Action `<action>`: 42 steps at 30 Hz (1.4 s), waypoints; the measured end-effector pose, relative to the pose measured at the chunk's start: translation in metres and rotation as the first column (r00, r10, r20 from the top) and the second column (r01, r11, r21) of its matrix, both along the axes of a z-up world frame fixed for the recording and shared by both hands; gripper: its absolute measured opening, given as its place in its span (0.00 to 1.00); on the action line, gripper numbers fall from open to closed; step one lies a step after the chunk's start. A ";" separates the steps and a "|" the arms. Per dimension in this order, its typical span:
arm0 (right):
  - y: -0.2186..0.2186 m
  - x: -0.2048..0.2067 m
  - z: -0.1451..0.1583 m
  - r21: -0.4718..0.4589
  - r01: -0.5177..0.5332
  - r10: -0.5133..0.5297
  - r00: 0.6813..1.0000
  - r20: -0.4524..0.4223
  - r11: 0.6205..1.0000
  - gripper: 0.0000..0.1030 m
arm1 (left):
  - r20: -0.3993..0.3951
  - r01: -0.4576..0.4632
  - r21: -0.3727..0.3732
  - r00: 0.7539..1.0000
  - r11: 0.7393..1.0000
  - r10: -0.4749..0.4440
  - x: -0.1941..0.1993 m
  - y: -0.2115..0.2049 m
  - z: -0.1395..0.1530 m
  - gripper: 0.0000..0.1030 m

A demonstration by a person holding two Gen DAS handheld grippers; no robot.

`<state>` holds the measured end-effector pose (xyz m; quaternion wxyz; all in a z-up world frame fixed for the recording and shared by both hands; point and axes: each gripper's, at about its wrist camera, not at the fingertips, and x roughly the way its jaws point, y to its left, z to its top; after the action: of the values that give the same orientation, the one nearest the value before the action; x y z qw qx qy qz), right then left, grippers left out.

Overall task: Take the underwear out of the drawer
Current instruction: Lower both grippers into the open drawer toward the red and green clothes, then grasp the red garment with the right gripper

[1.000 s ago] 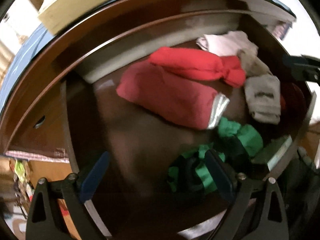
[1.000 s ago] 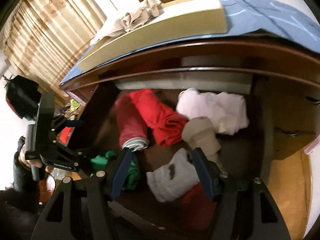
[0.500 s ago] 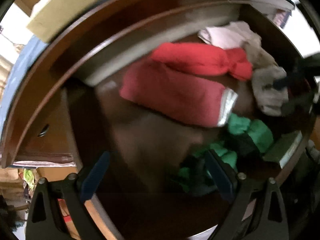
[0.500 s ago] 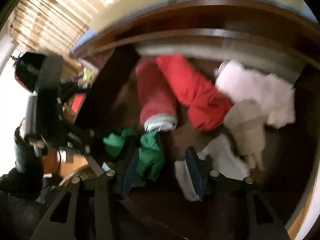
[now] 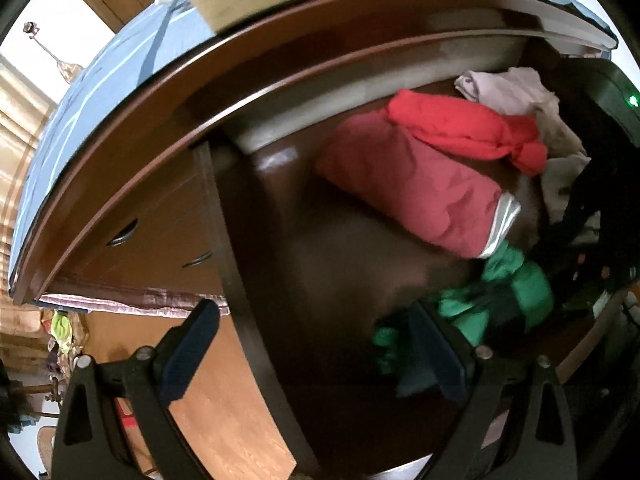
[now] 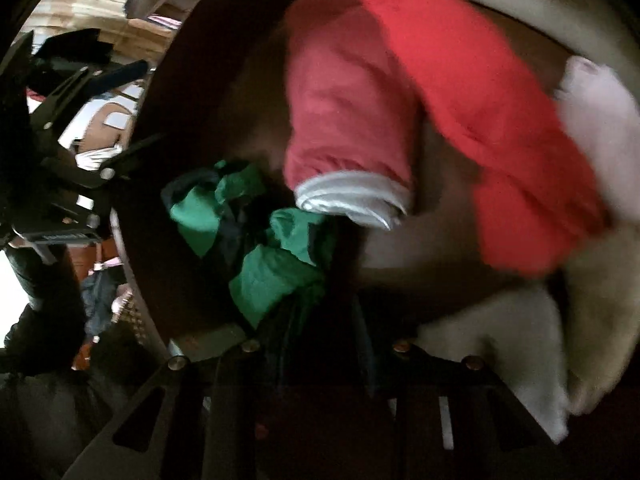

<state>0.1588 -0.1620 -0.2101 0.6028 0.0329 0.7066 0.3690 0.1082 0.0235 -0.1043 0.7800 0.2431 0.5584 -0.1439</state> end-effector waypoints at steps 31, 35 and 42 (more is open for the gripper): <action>-0.068 0.014 0.068 0.152 0.268 -0.303 0.901 0.312 0.951 0.33 | -0.097 0.289 0.288 0.957 0.913 -0.272 0.011 -0.021 -0.041 1.00; -0.067 0.015 0.073 0.144 0.265 -0.298 0.899 0.322 0.953 0.35 | -0.139 0.305 0.320 0.952 0.897 -0.274 0.015 -0.023 -0.056 1.00; -0.092 0.006 0.080 0.102 0.286 -0.302 0.857 0.418 0.953 0.62 | -0.103 0.312 0.187 0.949 0.932 -0.297 0.014 -0.007 -0.032 0.99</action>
<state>0.1649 -0.2540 -0.1299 0.7918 0.0692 0.5365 0.2836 0.1224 0.0169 -0.1363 0.6988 0.3989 0.5537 -0.2145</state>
